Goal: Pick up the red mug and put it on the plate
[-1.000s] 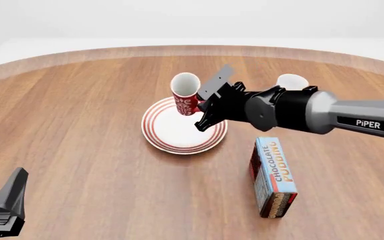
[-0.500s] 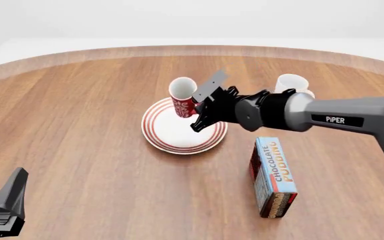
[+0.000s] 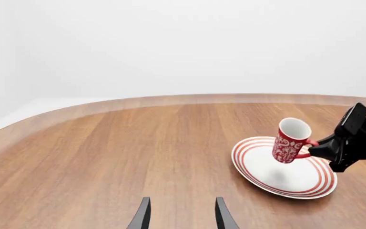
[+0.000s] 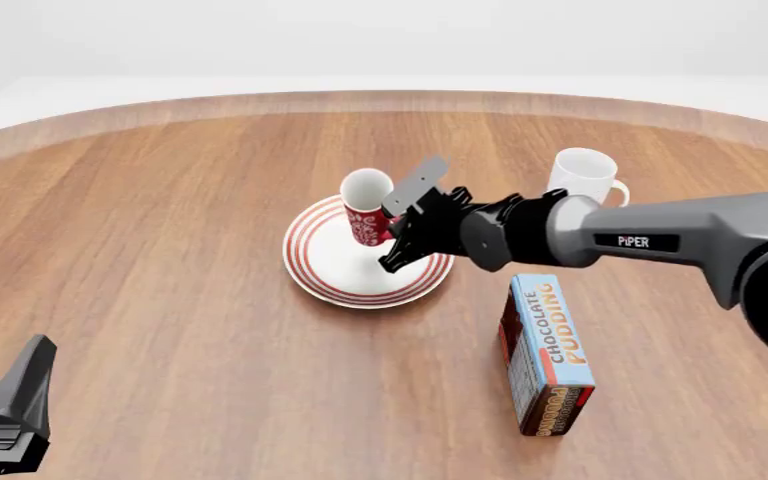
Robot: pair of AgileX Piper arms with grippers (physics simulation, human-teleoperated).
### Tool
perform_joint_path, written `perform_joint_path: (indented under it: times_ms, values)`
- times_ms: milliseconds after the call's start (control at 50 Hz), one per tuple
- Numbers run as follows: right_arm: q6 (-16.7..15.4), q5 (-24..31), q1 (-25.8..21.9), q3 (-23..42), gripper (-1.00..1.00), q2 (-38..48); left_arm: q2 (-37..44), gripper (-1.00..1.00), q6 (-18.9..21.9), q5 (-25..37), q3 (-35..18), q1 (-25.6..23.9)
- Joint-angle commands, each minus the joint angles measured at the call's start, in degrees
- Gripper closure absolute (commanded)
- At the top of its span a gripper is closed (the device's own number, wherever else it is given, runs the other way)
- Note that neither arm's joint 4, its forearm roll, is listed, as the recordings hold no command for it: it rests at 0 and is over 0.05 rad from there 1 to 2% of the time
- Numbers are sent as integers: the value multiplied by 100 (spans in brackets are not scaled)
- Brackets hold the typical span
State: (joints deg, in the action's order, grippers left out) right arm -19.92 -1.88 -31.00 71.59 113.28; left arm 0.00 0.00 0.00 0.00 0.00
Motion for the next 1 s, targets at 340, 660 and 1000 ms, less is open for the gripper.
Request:
perform_joint_path:
  times_ms: [340, 660, 1000]
  values:
    - [86, -116, 7, 39, 100, 181, 0, -100, 0, 0, 0, 0]
    - [110, -177, -18, -7, 100, 202, 0, -100, 0, 0, 0, 0]
    - [244, -100, -120, -29, -100, 245, 0, -100, 0, 0, 0, 0]
